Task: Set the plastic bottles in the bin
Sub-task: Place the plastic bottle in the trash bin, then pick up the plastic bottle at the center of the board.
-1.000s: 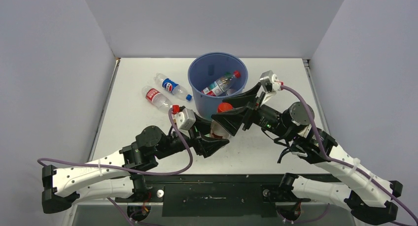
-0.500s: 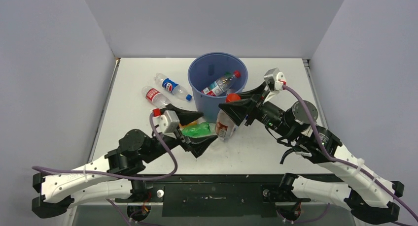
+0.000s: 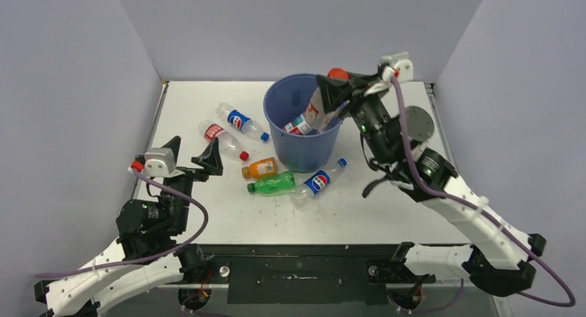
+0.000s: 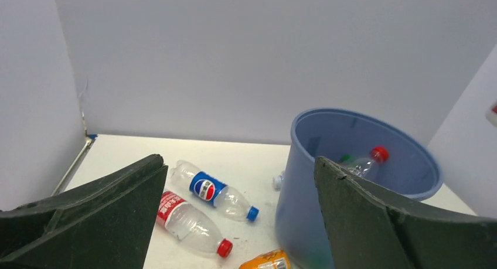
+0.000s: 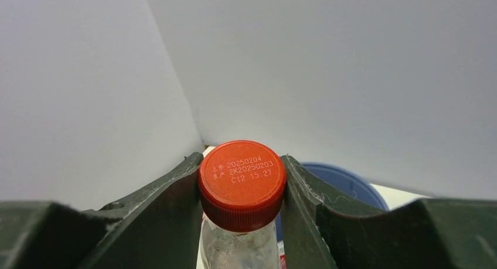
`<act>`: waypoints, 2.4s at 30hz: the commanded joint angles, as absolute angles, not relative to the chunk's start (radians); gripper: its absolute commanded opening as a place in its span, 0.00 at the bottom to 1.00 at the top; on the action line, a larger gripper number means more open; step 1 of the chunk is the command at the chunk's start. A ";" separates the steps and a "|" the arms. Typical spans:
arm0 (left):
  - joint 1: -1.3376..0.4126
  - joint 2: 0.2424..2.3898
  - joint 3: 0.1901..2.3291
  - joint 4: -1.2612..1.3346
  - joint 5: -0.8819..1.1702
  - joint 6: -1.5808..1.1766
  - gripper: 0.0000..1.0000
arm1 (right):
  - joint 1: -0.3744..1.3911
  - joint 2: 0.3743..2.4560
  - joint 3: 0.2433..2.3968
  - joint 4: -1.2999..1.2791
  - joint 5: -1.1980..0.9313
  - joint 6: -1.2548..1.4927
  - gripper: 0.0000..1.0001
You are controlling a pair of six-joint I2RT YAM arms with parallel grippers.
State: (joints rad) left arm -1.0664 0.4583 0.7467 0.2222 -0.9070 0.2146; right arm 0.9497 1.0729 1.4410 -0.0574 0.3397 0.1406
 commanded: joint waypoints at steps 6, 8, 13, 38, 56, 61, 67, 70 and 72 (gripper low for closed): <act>-1.055 0.501 0.698 0.200 -0.914 0.210 0.96 | 0.487 1.391 1.721 0.022 0.101 0.387 0.05; -1.057 0.524 0.710 0.174 -0.906 0.203 0.96 | 0.441 1.433 1.739 0.037 0.060 0.394 0.05; -1.065 0.528 0.704 0.173 -0.891 0.215 0.96 | 0.431 1.510 1.735 -0.012 0.028 0.364 0.05; -1.080 0.587 0.672 0.208 -0.891 0.267 0.96 | 0.533 1.696 1.615 -0.036 -0.177 0.332 0.99; -1.091 0.652 0.693 0.166 -0.861 0.255 0.96 | 0.595 1.032 1.141 0.024 0.131 0.454 0.90; -1.097 0.715 0.745 0.052 -0.776 0.237 0.96 | 0.586 0.755 0.873 -0.063 0.289 0.497 0.90; -1.100 0.743 0.803 -0.107 -0.555 0.226 0.96 | 0.580 0.650 0.679 -0.241 0.380 0.683 0.90; -1.113 0.734 0.797 -0.169 -0.416 0.256 0.96 | 0.567 0.647 0.585 -0.219 0.312 0.768 0.90; -1.124 0.734 0.789 -0.195 -0.329 0.271 0.96 | 0.555 0.653 0.524 -0.164 0.243 0.815 0.90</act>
State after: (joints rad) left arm -1.1034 0.7452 0.7528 -0.1074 -0.5514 0.2451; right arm 0.5755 0.6407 0.6106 -0.1898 0.3084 0.6685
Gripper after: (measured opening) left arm 0.960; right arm 0.897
